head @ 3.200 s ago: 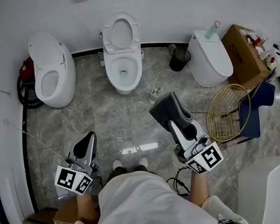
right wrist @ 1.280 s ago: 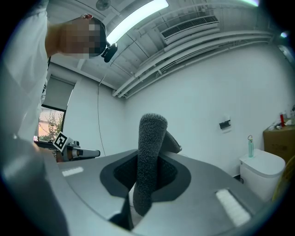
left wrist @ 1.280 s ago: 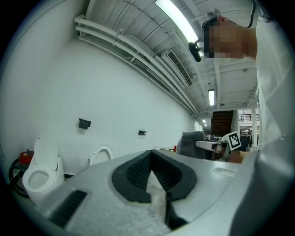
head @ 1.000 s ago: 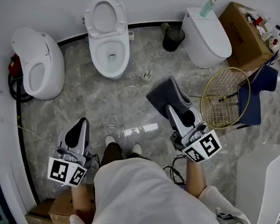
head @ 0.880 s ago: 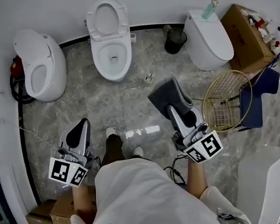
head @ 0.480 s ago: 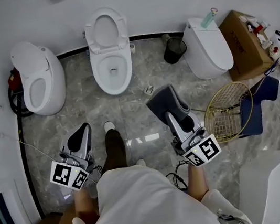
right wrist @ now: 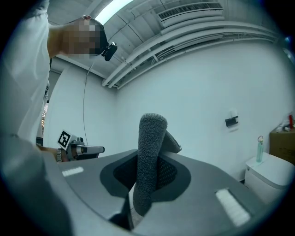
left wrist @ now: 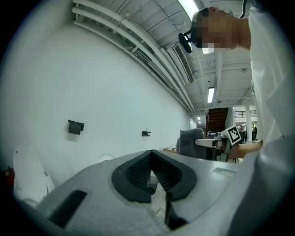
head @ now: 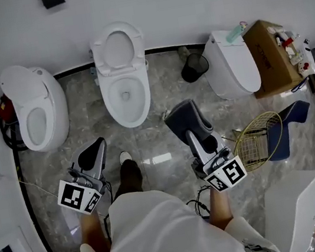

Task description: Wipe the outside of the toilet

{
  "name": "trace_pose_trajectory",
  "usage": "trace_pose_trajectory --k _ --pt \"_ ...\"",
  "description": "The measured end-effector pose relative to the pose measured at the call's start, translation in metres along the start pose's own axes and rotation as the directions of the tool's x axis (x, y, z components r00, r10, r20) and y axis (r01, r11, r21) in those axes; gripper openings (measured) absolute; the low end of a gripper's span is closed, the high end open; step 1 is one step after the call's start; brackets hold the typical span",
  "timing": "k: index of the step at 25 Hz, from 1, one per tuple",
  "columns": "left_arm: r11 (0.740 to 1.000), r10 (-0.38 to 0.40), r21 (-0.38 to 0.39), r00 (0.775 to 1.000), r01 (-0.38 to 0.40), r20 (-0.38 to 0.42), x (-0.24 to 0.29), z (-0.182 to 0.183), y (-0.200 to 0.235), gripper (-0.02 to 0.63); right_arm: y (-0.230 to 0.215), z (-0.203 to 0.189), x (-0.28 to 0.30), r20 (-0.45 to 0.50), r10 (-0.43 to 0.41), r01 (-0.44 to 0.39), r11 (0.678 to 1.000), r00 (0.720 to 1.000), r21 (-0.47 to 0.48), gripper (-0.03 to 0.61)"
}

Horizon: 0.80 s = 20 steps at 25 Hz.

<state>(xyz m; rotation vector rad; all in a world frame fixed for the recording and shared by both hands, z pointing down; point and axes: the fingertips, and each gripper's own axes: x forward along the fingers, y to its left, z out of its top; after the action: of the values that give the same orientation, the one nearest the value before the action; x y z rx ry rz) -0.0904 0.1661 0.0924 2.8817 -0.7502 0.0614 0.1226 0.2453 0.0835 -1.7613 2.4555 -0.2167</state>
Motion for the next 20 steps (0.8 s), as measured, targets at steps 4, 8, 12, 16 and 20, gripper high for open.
trace_pose_trajectory --k 4,8,12,16,20 --pt "1.0 -0.025 -0.002 1.0 0.025 -0.004 0.021 0.01 0.045 -0.002 -0.01 0.003 0.049 -0.014 -0.02 0.02 1.0 1.0 0.001 0.052" --pt "0.999 -0.042 -0.003 0.999 0.042 -0.006 0.04 0.016 0.076 -0.002 -0.021 0.004 0.08 -0.027 -0.036 0.036 0.999 0.999 -0.007 0.052" --pt "0.999 -0.049 -0.011 0.999 0.049 -0.012 0.06 0.019 0.089 -0.002 -0.039 0.002 0.097 -0.053 -0.047 0.046 0.999 0.997 -0.013 0.052" --pt "0.999 -0.033 -0.019 0.999 0.033 -0.022 0.081 0.016 0.087 -0.002 -0.067 -0.001 0.102 -0.061 -0.042 0.042 0.999 0.997 0.002 0.052" --pt "1.0 -0.01 -0.024 1.0 0.01 -0.026 0.107 0.012 0.084 -0.002 -0.093 -0.009 0.111 -0.082 -0.011 0.012 1.0 0.997 0.009 0.052"
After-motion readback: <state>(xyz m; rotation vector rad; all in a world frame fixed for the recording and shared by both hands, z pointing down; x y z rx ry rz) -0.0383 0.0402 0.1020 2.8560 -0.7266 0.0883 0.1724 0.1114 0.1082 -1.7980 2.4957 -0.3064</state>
